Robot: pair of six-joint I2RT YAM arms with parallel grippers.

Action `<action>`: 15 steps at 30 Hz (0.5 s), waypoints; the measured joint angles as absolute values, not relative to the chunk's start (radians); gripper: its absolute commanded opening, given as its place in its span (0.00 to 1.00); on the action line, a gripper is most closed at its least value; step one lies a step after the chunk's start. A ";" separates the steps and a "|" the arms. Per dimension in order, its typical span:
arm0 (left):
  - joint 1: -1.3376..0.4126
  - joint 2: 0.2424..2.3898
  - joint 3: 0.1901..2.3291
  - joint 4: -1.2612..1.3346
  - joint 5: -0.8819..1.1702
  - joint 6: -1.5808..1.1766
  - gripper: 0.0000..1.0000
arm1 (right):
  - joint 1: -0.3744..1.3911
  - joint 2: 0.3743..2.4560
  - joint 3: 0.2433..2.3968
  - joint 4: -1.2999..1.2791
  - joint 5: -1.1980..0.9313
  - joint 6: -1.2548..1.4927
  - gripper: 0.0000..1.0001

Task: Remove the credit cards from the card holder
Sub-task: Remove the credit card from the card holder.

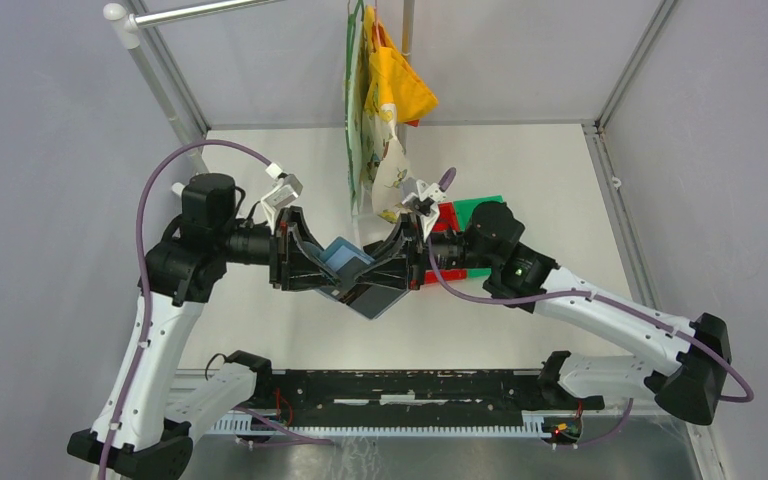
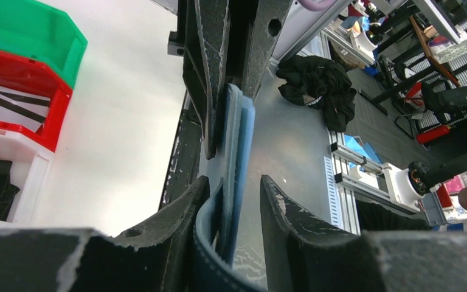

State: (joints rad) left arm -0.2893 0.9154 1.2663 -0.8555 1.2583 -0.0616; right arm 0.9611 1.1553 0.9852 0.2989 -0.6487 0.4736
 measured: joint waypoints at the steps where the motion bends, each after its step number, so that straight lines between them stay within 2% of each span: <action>1: -0.289 0.915 1.263 -0.872 1.258 -0.043 0.37 | 0.961 1.165 0.998 0.291 -0.654 0.473 0.00; 11: -0.286 0.920 1.256 -0.974 1.259 0.103 0.04 | 0.962 1.217 1.053 0.229 -0.695 0.462 0.00; 15: -0.282 0.939 1.264 -1.033 1.263 0.181 0.02 | 0.962 1.229 1.064 0.200 -0.707 0.453 0.00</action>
